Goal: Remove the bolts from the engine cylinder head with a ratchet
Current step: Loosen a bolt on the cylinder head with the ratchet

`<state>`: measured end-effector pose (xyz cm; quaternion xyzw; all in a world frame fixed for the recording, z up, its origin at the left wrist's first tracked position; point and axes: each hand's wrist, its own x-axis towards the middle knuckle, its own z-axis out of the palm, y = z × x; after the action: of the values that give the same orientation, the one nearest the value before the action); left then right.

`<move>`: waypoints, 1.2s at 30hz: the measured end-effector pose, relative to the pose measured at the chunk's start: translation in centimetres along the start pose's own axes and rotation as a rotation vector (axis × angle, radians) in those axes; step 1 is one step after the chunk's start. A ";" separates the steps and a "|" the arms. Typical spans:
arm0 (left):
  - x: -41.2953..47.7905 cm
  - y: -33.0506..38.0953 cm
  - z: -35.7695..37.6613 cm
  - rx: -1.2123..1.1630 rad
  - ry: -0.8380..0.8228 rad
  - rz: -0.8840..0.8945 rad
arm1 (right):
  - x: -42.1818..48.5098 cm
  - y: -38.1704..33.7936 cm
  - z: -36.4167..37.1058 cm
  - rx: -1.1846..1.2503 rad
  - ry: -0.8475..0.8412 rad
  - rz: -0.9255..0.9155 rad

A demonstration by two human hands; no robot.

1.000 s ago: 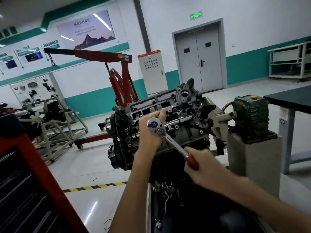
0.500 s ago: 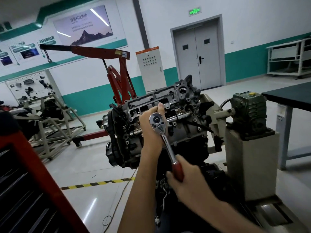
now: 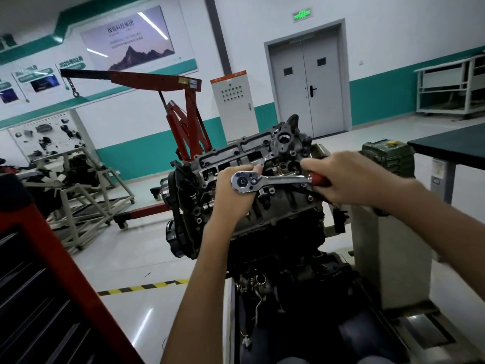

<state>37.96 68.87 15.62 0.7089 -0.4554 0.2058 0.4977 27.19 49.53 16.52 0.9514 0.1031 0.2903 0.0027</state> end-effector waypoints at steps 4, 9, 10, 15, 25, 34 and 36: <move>-0.2 -0.4 1.7 -0.062 0.240 -0.085 | -3.7 -5.3 4.9 0.398 0.068 0.218; 0.3 0.3 3.0 -0.014 0.377 -0.122 | -4.8 -15.0 9.8 1.012 0.217 0.421; 0.2 0.2 2.9 -0.017 0.378 -0.126 | -4.6 -15.7 10.1 1.061 0.213 0.424; -0.1 -0.3 0.6 -0.064 0.163 -0.070 | -4.2 -9.5 6.7 0.722 0.064 0.262; -0.2 -0.5 1.1 -0.061 0.186 -0.072 | -2.5 -3.7 3.2 0.210 0.016 0.168; -0.2 -0.1 1.3 -0.076 0.262 -0.092 | -3.8 -14.7 10.0 0.912 0.162 0.376; -0.5 -0.5 0.1 -0.098 0.173 -0.069 | -3.9 -11.2 8.2 0.737 0.087 0.295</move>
<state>38.12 69.08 14.97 0.6786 -0.3956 0.2265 0.5759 26.41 60.18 6.84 0.8799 0.0628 0.2714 -0.3850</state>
